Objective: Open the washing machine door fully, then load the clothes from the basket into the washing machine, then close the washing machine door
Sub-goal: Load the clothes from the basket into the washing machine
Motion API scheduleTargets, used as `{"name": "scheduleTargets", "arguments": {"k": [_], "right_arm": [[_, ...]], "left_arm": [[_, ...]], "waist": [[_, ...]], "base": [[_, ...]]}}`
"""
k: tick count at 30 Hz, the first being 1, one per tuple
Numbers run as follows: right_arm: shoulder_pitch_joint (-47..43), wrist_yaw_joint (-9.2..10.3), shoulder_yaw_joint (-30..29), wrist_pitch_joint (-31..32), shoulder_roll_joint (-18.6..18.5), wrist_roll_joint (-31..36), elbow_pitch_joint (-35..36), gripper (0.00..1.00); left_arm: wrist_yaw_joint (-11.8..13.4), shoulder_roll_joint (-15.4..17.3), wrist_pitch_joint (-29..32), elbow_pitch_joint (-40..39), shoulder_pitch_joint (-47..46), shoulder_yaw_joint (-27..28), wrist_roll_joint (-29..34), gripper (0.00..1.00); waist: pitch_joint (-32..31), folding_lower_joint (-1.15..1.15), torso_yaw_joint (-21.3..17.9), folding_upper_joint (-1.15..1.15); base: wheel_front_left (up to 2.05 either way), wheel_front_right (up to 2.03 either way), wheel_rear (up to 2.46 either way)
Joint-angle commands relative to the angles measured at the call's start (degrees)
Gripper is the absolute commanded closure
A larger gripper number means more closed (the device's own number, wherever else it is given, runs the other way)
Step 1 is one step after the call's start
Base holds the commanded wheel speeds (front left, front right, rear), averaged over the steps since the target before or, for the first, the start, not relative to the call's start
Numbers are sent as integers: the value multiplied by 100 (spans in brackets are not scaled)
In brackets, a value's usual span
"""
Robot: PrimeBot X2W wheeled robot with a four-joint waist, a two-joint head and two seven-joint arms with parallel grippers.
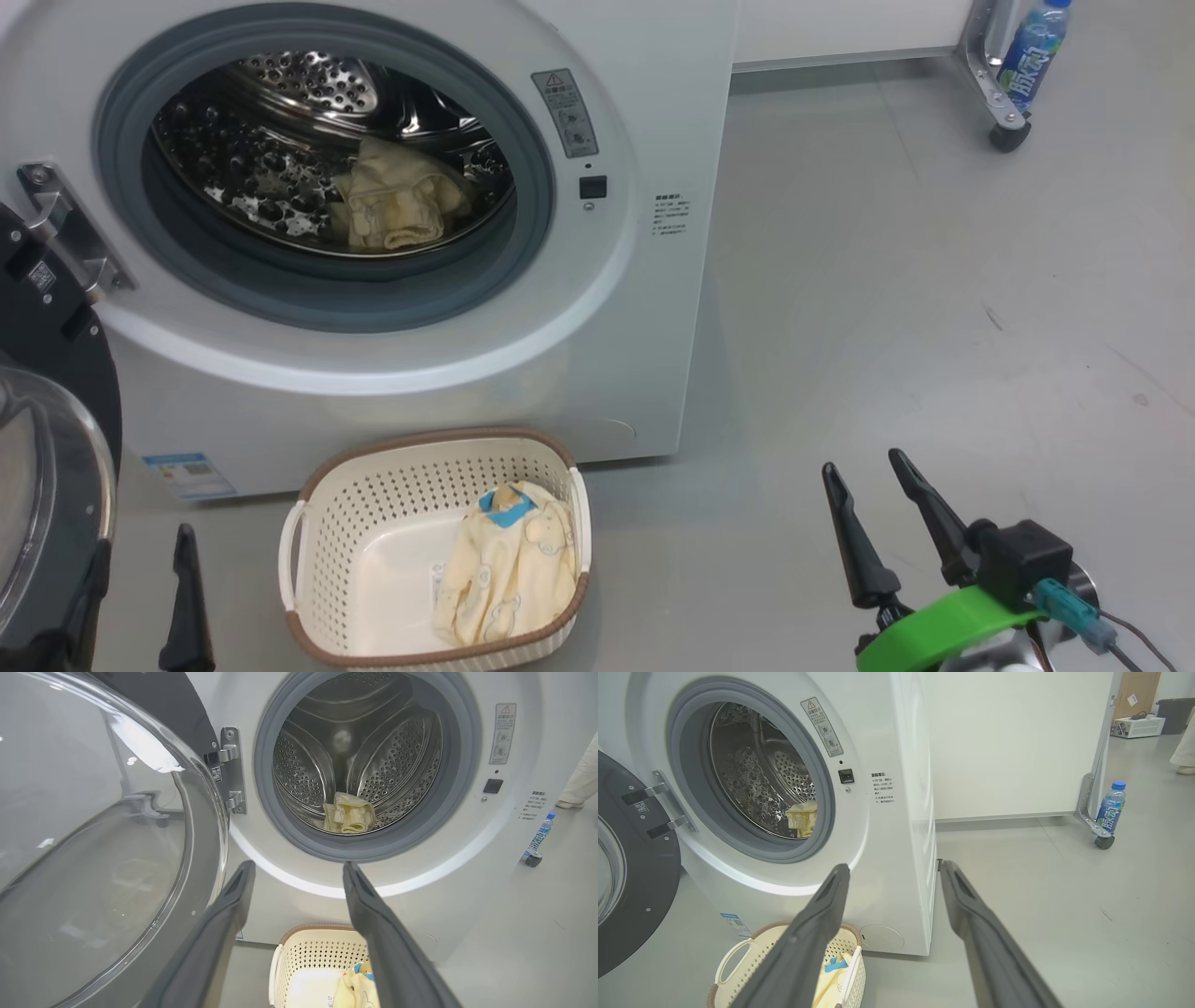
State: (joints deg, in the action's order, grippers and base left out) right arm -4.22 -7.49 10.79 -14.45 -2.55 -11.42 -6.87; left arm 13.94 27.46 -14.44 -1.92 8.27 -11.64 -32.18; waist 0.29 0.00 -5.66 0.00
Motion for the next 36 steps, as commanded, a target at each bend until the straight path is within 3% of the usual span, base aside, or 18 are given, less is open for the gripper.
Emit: {"name": "scheduleTargets", "arguments": {"k": [1, 13, 36], "right_arm": [[178, 0, 101, -55, -32, 59, 212, 0], [178, 0, 80, -55, -32, 91, 223, 0], [261, 0, 66, -55, -32, 41, 271, 0]], "left_arm": [[184, 108, -55, -200, -145, 342, 72, 0], [49, -149, -56, -233, 348, 700, 250, 0], [-309, -391, -56, -90, 238, 972, 422, 0]], "waist": [[11, 0, -2, 0], [39, 0, 25, 0], [346, 0, 44, 0]], "base": [[0, 0, 0], [0, 0, 0], [0, 0, 0]]}}
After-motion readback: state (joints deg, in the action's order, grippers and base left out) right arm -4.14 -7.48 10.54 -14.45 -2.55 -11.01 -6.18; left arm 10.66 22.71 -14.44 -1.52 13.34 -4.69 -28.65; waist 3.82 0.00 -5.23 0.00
